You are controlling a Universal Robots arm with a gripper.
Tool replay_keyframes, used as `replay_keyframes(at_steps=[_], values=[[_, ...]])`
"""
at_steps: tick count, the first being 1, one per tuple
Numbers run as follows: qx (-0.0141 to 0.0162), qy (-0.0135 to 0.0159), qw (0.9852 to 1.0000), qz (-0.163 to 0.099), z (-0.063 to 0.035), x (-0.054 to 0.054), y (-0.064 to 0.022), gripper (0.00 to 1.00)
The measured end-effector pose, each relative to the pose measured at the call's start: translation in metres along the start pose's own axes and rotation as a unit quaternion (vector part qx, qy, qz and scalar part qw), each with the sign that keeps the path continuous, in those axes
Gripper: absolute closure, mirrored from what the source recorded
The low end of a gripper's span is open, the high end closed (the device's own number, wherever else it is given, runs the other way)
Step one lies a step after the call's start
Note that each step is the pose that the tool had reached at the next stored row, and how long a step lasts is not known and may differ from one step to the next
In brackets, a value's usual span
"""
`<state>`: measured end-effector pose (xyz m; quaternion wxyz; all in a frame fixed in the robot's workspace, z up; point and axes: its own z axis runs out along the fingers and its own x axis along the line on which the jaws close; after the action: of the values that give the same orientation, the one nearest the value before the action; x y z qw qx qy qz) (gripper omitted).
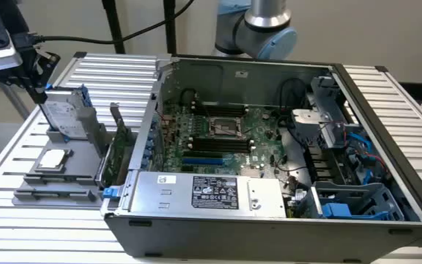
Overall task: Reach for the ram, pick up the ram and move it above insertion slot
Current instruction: 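Reach for the ram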
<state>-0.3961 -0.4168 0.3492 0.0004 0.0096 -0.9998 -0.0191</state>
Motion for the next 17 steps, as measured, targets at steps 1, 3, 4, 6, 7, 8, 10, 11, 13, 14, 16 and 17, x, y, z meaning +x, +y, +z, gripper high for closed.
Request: replay_keyframes(at_steps=[1, 3, 4, 6, 7, 8, 10, 11, 13, 14, 16, 17], values=[[0.0, 0.0, 1.0, 0.0, 0.0, 0.0, 0.0, 0.89], [0.0, 0.0, 1.0, 0.0, 0.0, 0.0, 0.0, 0.89], [0.0, 0.0, 1.0, 0.0, 0.0, 0.0, 0.0, 0.89], [0.0, 0.0, 1.0, 0.0, 0.0, 0.0, 0.0, 0.89], [0.0, 0.0, 1.0, 0.0, 0.0, 0.0, 0.0, 0.89], [0.0, 0.0, 1.0, 0.0, 0.0, 0.0, 0.0, 0.89], [0.0, 0.0, 1.0, 0.0, 0.0, 0.0, 0.0, 0.89], [0.0, 0.0, 1.0, 0.0, 0.0, 0.0, 0.0, 0.89], [0.0008, 0.0001, 1.0, 0.0, 0.0001, 0.0, -0.0001, 0.89], [0.0016, 0.0001, 1.0, 0.0, 0.0004, 0.0, -0.0005, 0.89], [0.0026, 0.0, 1.0, 0.0, 0.0014, 0.0001, -0.0036, 0.89], [0.0028, -0.0001, 1.0, 0.0, 0.0019, 0.0, -0.0061, 0.89]])
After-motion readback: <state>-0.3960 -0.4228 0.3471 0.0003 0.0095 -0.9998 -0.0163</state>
